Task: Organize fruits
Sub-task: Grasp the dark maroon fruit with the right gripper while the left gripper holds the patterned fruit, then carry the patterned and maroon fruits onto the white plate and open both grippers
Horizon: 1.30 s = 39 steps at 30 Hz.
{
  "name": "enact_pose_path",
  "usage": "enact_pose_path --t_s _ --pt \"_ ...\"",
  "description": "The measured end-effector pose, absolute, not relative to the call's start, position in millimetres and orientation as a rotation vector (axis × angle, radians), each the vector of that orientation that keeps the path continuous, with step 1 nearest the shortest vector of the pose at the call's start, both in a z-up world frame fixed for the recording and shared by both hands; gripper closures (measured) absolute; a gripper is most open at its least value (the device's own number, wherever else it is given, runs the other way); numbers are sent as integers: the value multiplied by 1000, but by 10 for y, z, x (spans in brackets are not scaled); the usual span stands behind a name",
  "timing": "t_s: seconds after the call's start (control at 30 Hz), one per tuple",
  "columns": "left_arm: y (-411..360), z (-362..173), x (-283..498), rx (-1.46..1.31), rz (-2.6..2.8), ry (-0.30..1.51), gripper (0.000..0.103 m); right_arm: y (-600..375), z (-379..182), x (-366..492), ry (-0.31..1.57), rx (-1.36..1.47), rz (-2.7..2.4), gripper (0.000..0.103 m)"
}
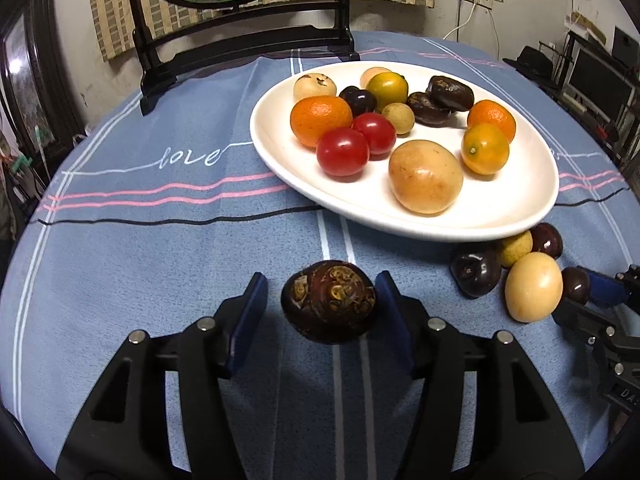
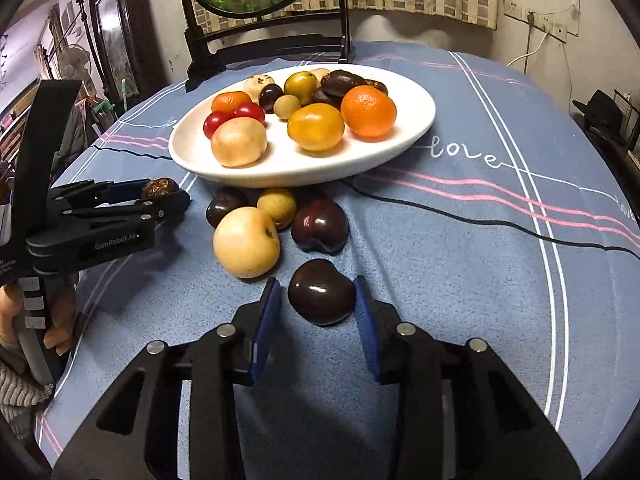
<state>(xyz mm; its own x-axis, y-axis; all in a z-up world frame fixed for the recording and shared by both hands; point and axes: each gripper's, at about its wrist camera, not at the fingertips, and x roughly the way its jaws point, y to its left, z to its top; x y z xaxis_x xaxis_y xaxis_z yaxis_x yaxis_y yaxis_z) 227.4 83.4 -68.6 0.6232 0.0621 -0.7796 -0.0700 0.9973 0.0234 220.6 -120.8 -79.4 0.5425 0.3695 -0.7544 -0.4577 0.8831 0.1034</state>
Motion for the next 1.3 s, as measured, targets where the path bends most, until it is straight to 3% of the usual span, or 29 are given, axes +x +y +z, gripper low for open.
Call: enact_pose_path --t_s 0.03,0.37,0.63,1.03,1.3 --pt "838 -680 2272 -23 53 892 58 -1207 -793 2214 868 -107 492 67" --pt "797 -652 2222 -21 37 867 58 -1232 -784 2209 865 -87 493 71" --pt "708 -218 1775 20 68 669 58 -1521 -508 2068 755 54 513 71" --pt "606 880 1999 -1 103 448 58 -1463 679 2207 482 104 547 71" --pt "497 534 2469 6 130 504 58 -1160 629 2778 501 105 539 71"
